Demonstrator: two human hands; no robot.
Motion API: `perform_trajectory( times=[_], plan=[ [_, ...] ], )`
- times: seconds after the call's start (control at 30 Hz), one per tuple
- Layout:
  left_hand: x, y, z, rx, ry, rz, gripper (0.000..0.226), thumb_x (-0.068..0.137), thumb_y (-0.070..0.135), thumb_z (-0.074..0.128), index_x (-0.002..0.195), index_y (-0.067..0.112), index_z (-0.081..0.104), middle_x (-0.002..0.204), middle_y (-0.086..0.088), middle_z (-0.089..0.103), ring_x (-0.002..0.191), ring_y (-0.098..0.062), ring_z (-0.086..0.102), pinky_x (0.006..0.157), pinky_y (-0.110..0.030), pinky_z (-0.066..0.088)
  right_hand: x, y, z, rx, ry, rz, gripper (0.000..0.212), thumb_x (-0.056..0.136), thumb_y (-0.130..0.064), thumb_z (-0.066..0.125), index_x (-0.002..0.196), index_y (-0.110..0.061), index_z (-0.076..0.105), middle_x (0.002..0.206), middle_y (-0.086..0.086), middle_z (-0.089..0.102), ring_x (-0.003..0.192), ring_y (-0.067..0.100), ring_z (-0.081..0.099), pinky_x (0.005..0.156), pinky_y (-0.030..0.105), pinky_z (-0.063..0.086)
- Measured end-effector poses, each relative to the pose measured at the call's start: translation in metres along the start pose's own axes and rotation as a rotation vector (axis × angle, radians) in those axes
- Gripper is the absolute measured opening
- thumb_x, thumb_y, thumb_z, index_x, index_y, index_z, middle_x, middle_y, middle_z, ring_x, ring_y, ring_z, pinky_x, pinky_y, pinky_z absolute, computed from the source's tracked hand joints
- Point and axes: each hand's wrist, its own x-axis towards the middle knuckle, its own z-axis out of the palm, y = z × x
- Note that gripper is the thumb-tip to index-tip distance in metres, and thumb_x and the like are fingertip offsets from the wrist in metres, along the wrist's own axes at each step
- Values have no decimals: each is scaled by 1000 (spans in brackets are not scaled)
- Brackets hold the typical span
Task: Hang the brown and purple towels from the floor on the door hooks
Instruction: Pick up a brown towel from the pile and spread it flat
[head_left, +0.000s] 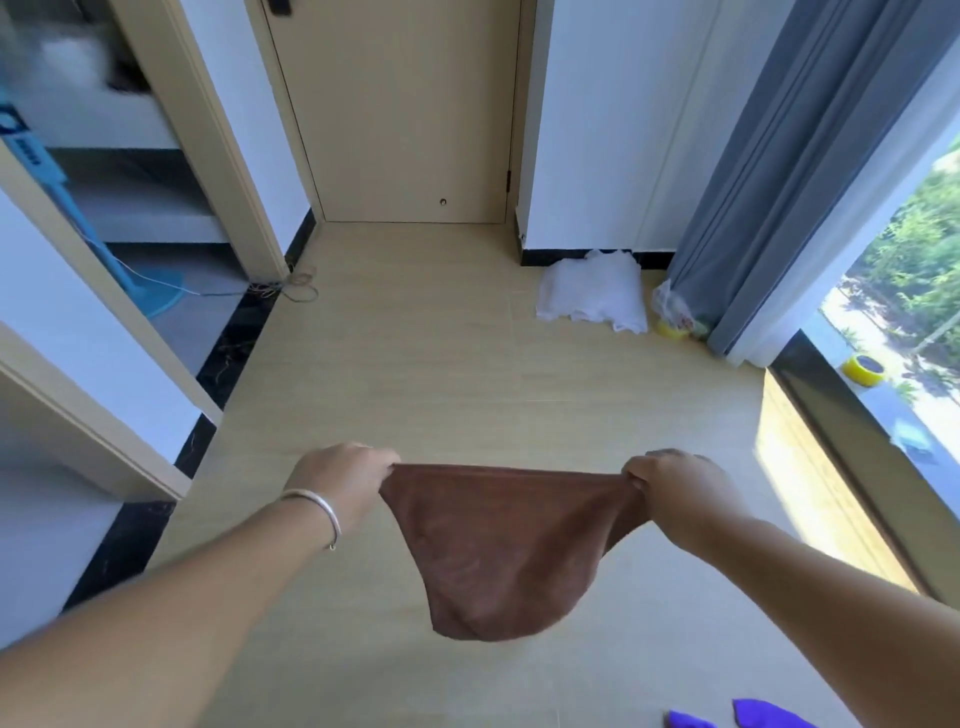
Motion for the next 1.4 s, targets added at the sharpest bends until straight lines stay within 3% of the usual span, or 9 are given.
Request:
perform_trajectory(
  times=[0.2, 0.4, 0.53, 0.7, 0.83, 1.0, 1.13, 1.27, 1.4],
  plan=[
    [9, -10, -70, -145, 258, -30, 23, 98, 26, 42, 104, 30, 64, 101, -2, 64, 92, -31, 61, 72, -37, 50, 24, 3, -68, 40, 165, 13, 36, 84, -7, 46, 106, -30, 62, 91, 3, 63, 84, 28, 61, 69, 32, 49],
    [-9, -20, -60, -285, 385, 36, 23, 97, 14, 44, 102, 20, 66, 99, 2, 66, 99, -25, 56, 77, -44, 49, 15, 2, -50, 154, 282, -26, 27, 92, -15, 44, 107, -29, 61, 93, 2, 63, 84, 30, 59, 68, 36, 51],
    [-35, -21, -14, -324, 281, 87, 23, 95, 5, 48, 101, 14, 69, 91, -1, 62, 98, -29, 57, 76, -41, 47, -13, -3, 2, 283, 106, 7, 25, 96, -19, 43, 104, -31, 64, 93, 3, 64, 80, 26, 56, 68, 35, 49],
    [-72, -22, 74, -276, 87, 49, 30, 95, 11, 53, 118, 22, 70, 131, -8, 60, 129, -23, 48, 102, -31, 38, -61, -15, 85, 354, -49, 28, 20, 97, -36, 50, 101, -31, 69, 93, 0, 69, 85, 26, 61, 67, 33, 48],
    [-106, -23, 159, -251, -23, 105, 20, 94, 15, 58, 104, 19, 74, 108, -4, 69, 117, -23, 56, 91, -31, 42, -104, -25, 165, 334, -191, 51, 23, 97, -43, 49, 99, -32, 69, 88, -1, 68, 83, 24, 61, 66, 33, 48],
    [-152, -11, 261, -247, -204, 121, 14, 91, 20, 63, 96, 21, 76, 100, 4, 71, 112, -17, 59, 89, -29, 45, -164, -35, 265, 336, -364, 84, 22, 96, -44, 50, 93, -28, 65, 84, -1, 64, 77, 20, 59, 62, 31, 44],
    [-193, 4, 334, -273, -278, 165, 17, 64, 13, 88, 70, 22, 75, 73, 8, 69, 80, -13, 69, 63, -20, 53, -210, -41, 335, 374, -487, 100, 20, 95, -43, 51, 94, -29, 66, 82, -2, 61, 82, 21, 62, 70, 34, 49],
    [-227, 14, 395, -269, -368, 166, 3, 84, 25, 71, 87, 25, 74, 86, 9, 66, 90, -12, 62, 72, -22, 46, -247, -43, 390, 337, -581, 55, 27, 95, -46, 49, 93, -23, 62, 82, -2, 61, 82, 21, 59, 70, 33, 42],
    [-243, 22, 442, -249, -497, 112, 23, 98, 36, 45, 107, 31, 66, 105, 13, 61, 107, -8, 51, 87, -22, 37, -260, -44, 423, 371, -633, 57, 26, 94, -48, 51, 99, -28, 66, 93, -2, 70, 91, 18, 63, 75, 30, 43]
  ],
)
